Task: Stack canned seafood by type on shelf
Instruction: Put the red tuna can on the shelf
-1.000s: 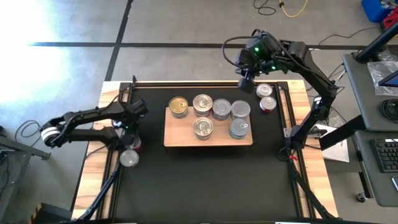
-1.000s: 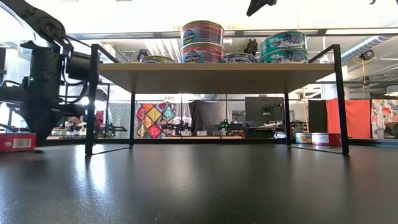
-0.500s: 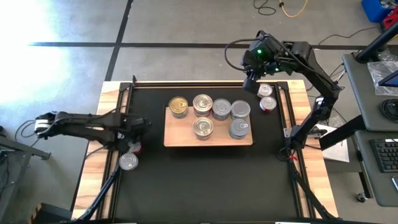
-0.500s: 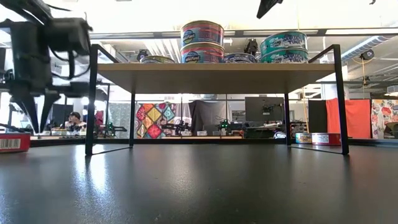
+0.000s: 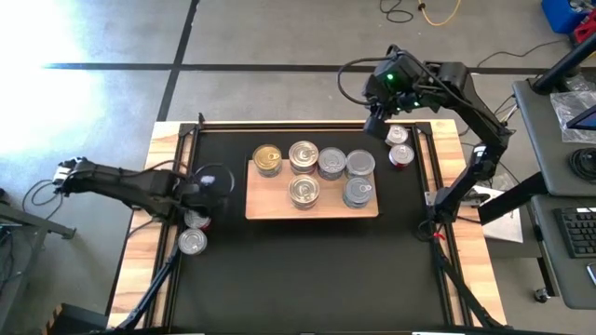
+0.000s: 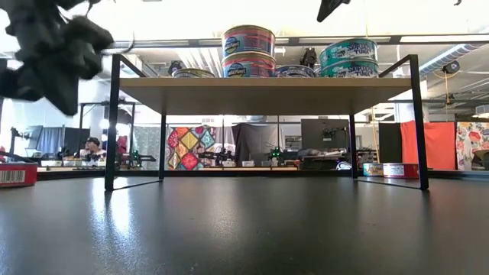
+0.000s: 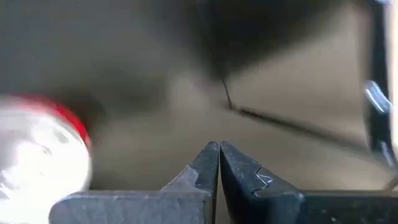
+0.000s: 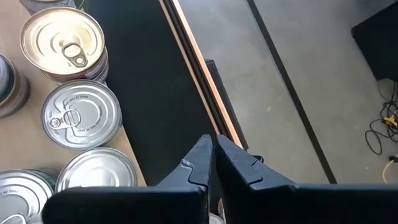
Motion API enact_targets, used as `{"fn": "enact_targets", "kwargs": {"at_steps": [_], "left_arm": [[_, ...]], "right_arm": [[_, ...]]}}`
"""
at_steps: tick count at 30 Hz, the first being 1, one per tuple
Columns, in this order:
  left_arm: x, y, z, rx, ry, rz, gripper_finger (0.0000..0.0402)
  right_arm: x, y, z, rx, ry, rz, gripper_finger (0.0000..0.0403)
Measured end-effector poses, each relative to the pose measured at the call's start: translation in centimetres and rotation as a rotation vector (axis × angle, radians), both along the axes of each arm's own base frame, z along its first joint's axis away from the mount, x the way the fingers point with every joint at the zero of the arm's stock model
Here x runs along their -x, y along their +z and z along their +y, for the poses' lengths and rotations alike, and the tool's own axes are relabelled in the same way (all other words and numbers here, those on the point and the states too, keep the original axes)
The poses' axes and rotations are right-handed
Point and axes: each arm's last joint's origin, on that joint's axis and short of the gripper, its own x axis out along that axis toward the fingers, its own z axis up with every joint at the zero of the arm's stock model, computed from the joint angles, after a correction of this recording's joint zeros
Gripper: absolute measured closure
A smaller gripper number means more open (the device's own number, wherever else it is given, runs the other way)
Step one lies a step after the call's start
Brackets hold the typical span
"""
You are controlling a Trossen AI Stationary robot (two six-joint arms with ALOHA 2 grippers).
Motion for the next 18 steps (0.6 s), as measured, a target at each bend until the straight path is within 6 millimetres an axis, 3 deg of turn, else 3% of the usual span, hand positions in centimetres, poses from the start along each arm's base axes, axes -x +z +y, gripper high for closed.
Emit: {"fn": "enact_targets", "kwargs": {"at_steps": [3, 8, 11, 18], "left_arm": [[0.3, 1.4, 0.2, -0.145, -0.211, 0.096, 0.0401], [1.0, 1.9, 0.5, -0.249, -0.295, 0.335, 0.0401], [0.5, 1.3, 0.0, -0.259, -0.468, 0.365, 0.0401], [-0.1, -1.4, -1.2, -0.251, -0.843, 0.619, 0.0401]], "right_arm": [[0.2, 0.1, 0.1, -0.003, -0.009, -0.010, 0.0390], [0.5, 0.3, 0.3, -0.009, -0.022, -0.023, 0.0390], [0.8, 0.4, 0.4, -0.014, -0.029, -0.024, 0.0390], [1.4, 0.6, 0.6, -0.008, -0.069, -0.021, 0.0390]]}}
